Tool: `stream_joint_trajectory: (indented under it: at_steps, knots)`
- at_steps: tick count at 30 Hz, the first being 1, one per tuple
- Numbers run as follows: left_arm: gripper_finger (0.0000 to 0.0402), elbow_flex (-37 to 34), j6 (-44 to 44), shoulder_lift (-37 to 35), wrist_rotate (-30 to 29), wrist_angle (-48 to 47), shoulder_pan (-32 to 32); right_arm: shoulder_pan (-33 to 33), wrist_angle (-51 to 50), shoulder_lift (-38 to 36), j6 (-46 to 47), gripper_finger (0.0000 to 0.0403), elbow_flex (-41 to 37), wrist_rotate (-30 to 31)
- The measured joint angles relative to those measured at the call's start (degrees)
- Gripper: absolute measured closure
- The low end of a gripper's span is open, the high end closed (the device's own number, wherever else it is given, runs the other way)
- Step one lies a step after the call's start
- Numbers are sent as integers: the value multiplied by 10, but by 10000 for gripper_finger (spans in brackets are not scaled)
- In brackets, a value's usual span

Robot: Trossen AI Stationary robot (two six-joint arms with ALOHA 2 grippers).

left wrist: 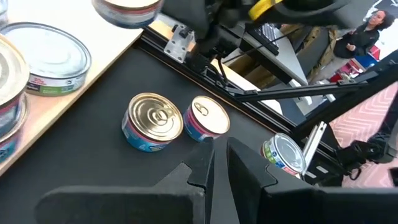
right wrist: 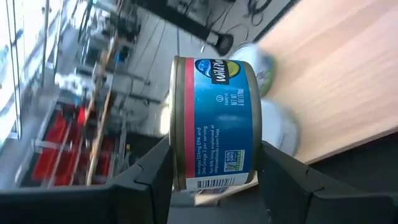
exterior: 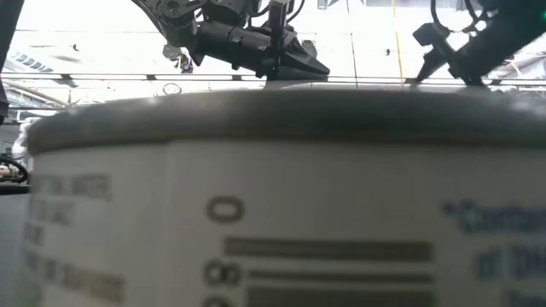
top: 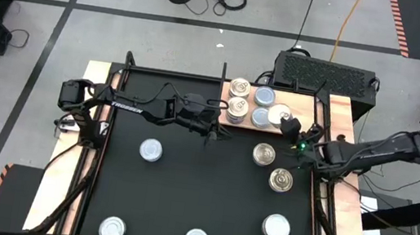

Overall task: Stack canned seafood by type on shelf
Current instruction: Put the blue pink tuna can on the shelf

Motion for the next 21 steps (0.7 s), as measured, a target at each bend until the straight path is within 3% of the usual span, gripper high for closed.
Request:
stream_joint_trajectory:
  at_steps: [6,12,21]
  knots:
    - [357,0,-2,0,7,-7,0,-11,5,9,100,225,-68,8]
    - [357,0,-12,0,6,-6,0,-56,39,15,101,225,-100,33]
    - [357,0,-29,0,6,-4,2,-111,44,26,93,220,-104,25]
